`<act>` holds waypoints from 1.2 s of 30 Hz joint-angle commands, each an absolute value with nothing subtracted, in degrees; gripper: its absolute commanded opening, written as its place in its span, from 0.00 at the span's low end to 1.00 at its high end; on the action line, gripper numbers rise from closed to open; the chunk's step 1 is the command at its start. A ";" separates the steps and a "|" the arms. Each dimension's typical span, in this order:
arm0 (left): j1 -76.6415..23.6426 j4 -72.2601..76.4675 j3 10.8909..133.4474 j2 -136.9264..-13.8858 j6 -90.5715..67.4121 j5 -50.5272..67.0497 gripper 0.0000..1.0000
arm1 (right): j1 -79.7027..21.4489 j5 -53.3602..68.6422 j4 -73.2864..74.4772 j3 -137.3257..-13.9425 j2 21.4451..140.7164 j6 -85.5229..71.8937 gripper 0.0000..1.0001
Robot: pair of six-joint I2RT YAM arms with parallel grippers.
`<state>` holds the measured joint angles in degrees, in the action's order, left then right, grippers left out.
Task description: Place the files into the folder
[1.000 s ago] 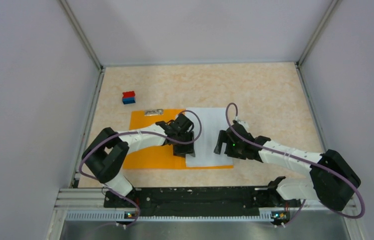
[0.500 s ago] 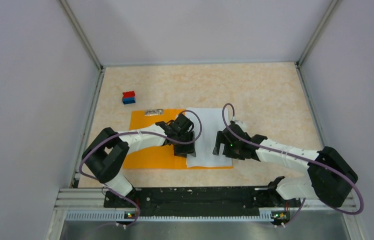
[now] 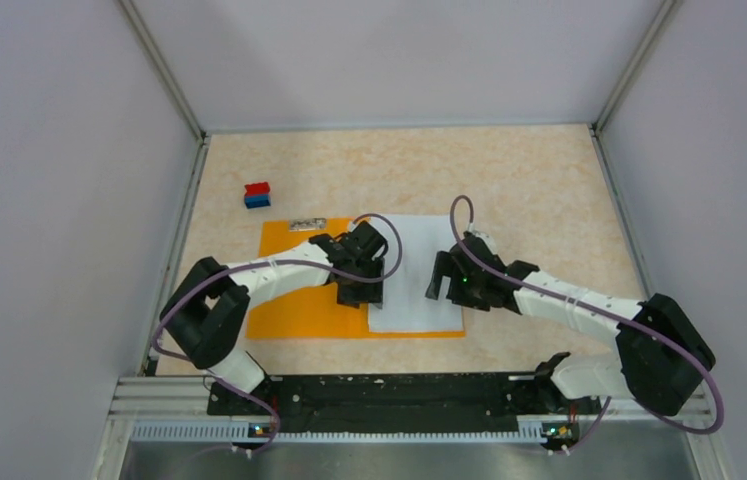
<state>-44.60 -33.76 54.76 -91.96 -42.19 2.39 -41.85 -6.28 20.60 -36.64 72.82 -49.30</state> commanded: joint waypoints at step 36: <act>-25.12 -28.62 66.84 -105.28 -39.20 7.40 0.00 | -25.05 -4.40 6.11 -56.61 98.20 -39.02 0.92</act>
